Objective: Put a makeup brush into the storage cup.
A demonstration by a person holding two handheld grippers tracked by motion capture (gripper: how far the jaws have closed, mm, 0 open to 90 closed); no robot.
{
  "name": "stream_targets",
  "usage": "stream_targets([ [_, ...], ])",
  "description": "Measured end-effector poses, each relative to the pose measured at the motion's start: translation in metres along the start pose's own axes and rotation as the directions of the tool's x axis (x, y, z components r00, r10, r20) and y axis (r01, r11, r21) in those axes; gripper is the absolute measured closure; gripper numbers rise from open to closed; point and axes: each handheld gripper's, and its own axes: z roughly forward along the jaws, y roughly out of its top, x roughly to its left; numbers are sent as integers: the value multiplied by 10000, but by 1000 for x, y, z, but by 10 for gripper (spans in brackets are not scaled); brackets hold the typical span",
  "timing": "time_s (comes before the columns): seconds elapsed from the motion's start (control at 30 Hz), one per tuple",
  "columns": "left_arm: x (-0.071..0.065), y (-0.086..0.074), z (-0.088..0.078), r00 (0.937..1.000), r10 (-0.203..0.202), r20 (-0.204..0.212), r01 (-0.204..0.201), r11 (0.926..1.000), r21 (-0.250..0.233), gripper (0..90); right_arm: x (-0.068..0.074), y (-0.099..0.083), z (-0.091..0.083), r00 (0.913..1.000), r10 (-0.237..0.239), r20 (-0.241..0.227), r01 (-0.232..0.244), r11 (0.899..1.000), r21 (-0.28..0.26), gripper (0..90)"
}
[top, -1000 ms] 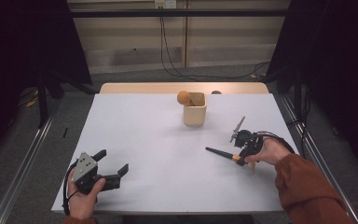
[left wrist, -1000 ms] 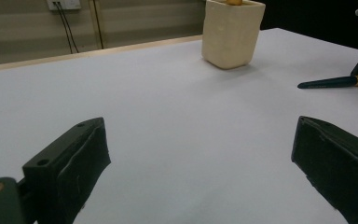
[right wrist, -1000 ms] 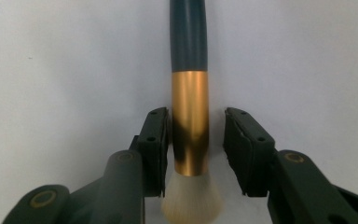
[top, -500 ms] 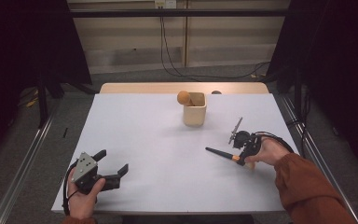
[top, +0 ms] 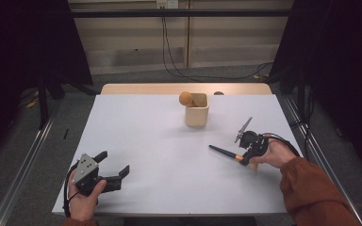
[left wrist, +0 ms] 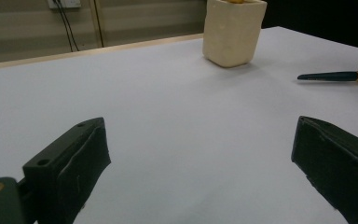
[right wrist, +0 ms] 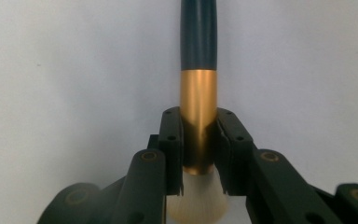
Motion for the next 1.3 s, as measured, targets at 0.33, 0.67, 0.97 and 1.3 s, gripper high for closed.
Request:
stream_targets([
  [0.33,0,0,0,10000,-22,-8,22,10000,-8,38,2,-9,-22,9942,996,401,-920,9828,-1602,743],
  [0.67,0,0,0,10000,-17,26,17,10000,-22,38,-1,-23,-34,9625,2703,240,-2448,9028,-3537,742],
  [0.97,0,0,0,9999,-105,50,106,9999,-60,38,3,-32,-29,9524,3048,-59,-2650,8180,-5106,742],
  [1.3,0,0,-1,9999,-9,146,10,10000,-72,41,7,-40,-24,9506,3045,-597,-2672,7052,-6568,742],
])
